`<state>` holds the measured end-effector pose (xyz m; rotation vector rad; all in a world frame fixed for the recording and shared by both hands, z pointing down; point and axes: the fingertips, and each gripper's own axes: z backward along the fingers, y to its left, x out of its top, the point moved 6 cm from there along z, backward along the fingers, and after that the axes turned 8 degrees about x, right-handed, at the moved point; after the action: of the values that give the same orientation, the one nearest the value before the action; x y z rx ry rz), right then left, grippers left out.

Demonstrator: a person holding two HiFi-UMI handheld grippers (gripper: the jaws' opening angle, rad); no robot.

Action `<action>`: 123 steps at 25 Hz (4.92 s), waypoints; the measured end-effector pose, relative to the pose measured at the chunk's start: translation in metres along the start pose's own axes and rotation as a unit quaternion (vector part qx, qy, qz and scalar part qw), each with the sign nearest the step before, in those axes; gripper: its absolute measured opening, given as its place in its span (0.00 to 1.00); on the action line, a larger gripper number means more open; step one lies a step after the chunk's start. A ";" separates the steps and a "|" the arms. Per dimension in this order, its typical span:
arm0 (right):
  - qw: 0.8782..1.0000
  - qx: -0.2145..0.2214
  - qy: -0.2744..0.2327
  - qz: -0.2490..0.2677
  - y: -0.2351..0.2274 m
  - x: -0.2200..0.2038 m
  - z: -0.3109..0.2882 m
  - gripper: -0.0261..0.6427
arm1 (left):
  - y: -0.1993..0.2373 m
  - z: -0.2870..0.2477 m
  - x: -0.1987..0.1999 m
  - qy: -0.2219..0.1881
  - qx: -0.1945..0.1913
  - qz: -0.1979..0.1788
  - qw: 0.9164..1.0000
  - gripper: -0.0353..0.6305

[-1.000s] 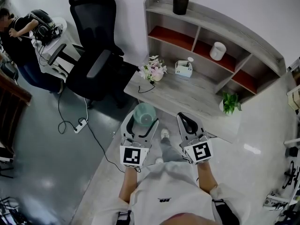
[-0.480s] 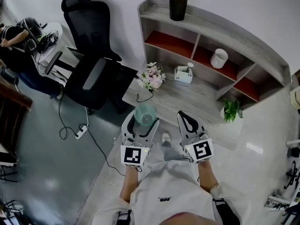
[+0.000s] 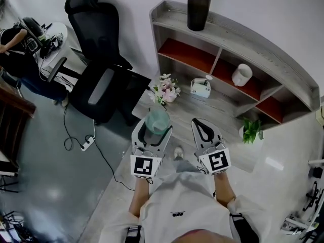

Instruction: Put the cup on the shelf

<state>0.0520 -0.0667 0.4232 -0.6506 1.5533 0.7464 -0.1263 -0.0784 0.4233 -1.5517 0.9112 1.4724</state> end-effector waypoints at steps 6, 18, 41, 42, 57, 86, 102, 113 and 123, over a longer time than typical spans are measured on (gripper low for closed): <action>1.000 0.009 0.005 -0.003 -0.026 -0.004 -0.020 0.08 | 0.006 -0.031 -0.004 0.001 0.003 -0.006 1.000 0.62; 1.000 0.022 0.002 -0.005 -0.079 -0.009 -0.056 0.08 | 0.011 -0.096 -0.009 0.006 0.008 -0.004 1.000 0.62; 1.000 -0.006 0.014 -0.013 -0.121 -0.017 -0.090 0.08 | 0.022 -0.189 -0.015 -0.002 -0.033 -0.008 0.999 0.62; 1.000 -0.011 0.018 -0.014 -0.122 -0.018 -0.091 0.08 | 0.022 -0.193 -0.015 0.000 -0.036 -0.001 0.999 0.62; 0.996 -0.077 0.035 -0.030 -0.143 -0.029 -0.116 0.08 | 0.031 -0.255 -0.030 -0.003 -0.109 -0.006 0.994 0.62; 0.986 -0.145 0.064 -0.041 -0.167 -0.034 -0.136 0.08 | 0.026 -0.337 -0.053 -0.002 -0.185 -0.018 0.982 0.62; 0.984 -0.159 0.071 -0.044 -0.174 -0.036 -0.140 0.08 | 0.020 -0.365 -0.058 0.001 -0.188 -0.032 0.982 0.62; 0.985 -0.154 0.069 -0.047 -0.179 -0.036 -0.149 0.08 | 0.016 -0.379 -0.056 0.014 -0.177 -0.038 0.983 0.62; 0.984 -0.154 0.071 -0.048 -0.182 -0.036 -0.144 0.08 | 0.012 -0.388 -0.060 0.044 -0.165 -0.049 0.984 0.62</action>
<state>0.1051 -0.2936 0.4507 -1.0188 1.5370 0.8919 0.0242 -0.4360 0.4861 -1.8873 0.6512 1.5502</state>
